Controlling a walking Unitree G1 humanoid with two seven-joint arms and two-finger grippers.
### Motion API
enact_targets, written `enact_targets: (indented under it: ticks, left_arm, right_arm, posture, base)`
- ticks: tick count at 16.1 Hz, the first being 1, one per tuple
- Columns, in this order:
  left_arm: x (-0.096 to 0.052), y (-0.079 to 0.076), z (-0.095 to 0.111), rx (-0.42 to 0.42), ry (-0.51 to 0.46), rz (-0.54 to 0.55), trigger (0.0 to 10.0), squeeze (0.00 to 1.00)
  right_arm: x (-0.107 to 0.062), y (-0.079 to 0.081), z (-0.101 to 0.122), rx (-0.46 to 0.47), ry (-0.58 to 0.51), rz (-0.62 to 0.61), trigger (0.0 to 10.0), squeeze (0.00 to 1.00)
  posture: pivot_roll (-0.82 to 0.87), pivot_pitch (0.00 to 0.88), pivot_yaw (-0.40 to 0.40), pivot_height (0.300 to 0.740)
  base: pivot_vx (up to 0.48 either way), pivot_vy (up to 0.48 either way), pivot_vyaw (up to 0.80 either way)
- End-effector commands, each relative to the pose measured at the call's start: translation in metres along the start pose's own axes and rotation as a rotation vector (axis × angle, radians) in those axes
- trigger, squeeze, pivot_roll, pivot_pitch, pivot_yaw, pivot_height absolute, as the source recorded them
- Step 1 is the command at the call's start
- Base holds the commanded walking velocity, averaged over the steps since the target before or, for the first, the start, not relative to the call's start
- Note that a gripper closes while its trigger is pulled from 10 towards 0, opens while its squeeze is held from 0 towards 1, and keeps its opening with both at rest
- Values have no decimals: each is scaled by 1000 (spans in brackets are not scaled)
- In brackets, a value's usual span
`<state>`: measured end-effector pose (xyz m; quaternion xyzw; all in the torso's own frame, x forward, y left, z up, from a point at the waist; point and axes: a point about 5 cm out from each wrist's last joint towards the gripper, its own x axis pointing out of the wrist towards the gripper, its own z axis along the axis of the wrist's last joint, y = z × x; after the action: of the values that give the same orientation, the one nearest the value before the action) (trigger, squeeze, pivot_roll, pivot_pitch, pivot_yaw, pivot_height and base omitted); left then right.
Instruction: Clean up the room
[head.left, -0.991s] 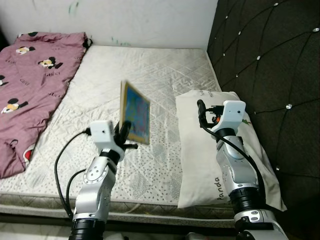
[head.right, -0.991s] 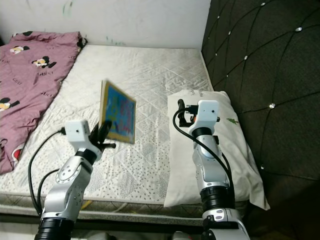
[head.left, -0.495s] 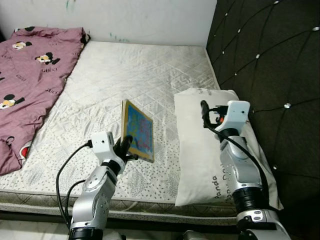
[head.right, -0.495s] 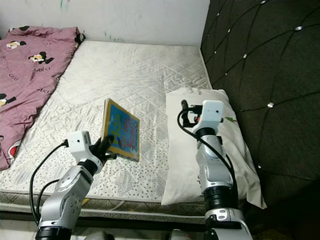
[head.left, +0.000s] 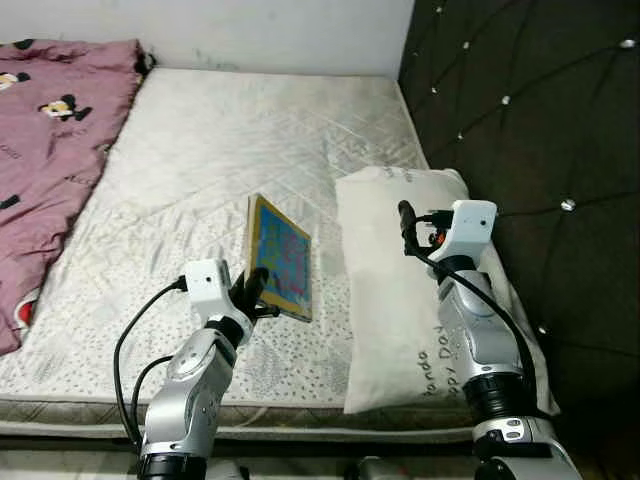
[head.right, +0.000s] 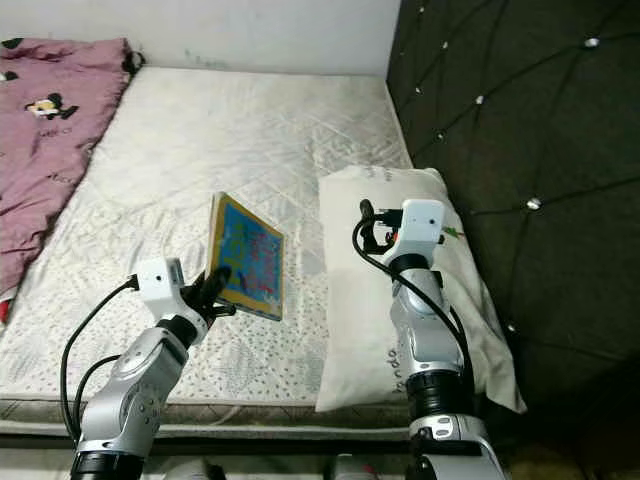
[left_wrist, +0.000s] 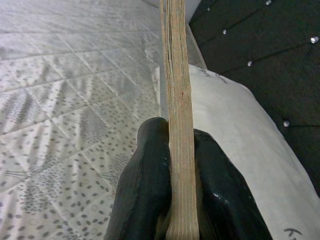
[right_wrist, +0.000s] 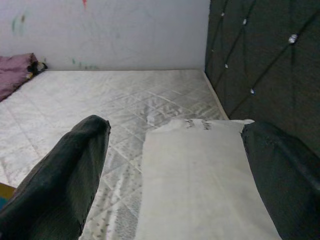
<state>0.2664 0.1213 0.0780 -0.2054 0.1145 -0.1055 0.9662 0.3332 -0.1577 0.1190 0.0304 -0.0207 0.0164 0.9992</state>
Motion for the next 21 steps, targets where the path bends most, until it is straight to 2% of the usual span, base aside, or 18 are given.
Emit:
enact_targets:
  ticks: [1,2,17,21]
  left_arm:
    - [3,-9,11,-15,-53,-20,10000,0]
    - [3,-9,12,-12,-54,-19,10000,0]
    - [3,-9,10,-10,-51,-10,10000,0]
    - [3,-11,11,-1,-55,-17,10000,0]
  right_arm:
    - [2,3,0,-1,7,13,10000,0]
    - [2,4,0,-2,7,13,10000,0]
    - [0,4,-2,-21,18,19,10000,0]
    - [1,4,-2,-25,18,20,10000,0]
  posture:
    - [-65,38,-17,740]
    - [-65,39,-18,740]
    - [-71,50,-21,740]
    - [-73,50,-21,740]
  base:
    - [0,480,0]
    - [0,454,0]
    - [0,0,0]
    - [0,379,0]
